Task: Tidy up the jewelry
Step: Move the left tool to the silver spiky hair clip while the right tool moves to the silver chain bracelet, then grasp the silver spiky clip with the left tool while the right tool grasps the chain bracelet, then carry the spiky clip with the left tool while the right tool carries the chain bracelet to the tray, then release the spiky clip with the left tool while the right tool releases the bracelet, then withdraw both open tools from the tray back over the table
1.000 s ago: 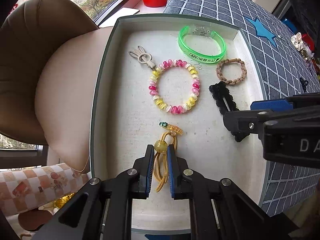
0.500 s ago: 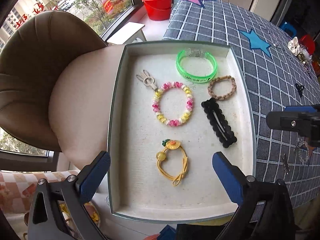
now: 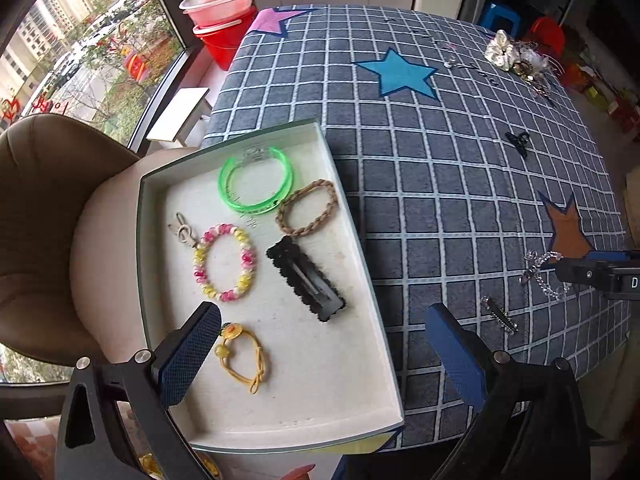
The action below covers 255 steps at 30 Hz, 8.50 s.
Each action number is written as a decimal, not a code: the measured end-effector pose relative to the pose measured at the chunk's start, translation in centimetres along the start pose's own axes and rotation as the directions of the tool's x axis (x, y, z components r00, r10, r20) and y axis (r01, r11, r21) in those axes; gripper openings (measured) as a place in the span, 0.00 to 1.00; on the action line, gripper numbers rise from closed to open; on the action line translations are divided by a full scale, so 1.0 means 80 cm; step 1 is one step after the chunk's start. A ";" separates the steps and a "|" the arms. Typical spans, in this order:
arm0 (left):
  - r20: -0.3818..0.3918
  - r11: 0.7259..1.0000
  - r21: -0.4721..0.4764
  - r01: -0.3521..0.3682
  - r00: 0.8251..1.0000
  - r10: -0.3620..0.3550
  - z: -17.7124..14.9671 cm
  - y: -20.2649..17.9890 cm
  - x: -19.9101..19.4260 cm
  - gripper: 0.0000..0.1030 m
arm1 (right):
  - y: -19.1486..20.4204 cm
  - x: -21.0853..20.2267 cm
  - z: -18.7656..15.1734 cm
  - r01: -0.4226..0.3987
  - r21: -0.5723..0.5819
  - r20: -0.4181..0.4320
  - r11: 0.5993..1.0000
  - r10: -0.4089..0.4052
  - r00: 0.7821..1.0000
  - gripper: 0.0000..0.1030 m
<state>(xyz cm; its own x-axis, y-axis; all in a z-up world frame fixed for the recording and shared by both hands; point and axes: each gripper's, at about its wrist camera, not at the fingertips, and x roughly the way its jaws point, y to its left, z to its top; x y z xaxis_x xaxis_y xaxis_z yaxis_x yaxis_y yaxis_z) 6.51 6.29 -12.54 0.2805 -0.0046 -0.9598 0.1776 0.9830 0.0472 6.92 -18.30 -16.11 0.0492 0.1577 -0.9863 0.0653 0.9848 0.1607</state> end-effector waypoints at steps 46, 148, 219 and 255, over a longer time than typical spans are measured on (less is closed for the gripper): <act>-0.210 0.948 -0.316 -0.034 0.977 -0.035 -0.039 -0.182 0.111 0.54 | -0.019 0.076 -0.025 0.154 -0.572 0.086 0.805 -0.128 0.988 0.32; -0.107 0.943 -0.332 0.016 0.993 -0.055 -0.081 0.157 0.103 0.24 | 0.269 0.117 0.031 -0.095 -0.442 -0.094 0.892 0.060 0.994 0.09; -0.126 0.989 -0.123 -0.084 0.990 0.069 -0.050 0.100 0.033 1.00 | 0.187 0.013 -0.011 -0.075 -0.303 0.024 0.950 0.086 0.996 0.84; -0.188 1.000 -0.018 0.010 0.982 -0.013 0.030 -0.124 0.038 1.00 | -0.123 -0.016 0.019 0.040 0.039 -0.034 0.998 -0.039 0.999 0.84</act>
<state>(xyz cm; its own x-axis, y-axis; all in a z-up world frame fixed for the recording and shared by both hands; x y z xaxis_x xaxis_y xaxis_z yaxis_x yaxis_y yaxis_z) 7.83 -3.92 -15.28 0.0958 0.0169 -0.9953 0.1630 0.9861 0.0324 7.71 -28.26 -16.40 0.0128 0.1219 -0.9925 0.1062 0.9868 0.1226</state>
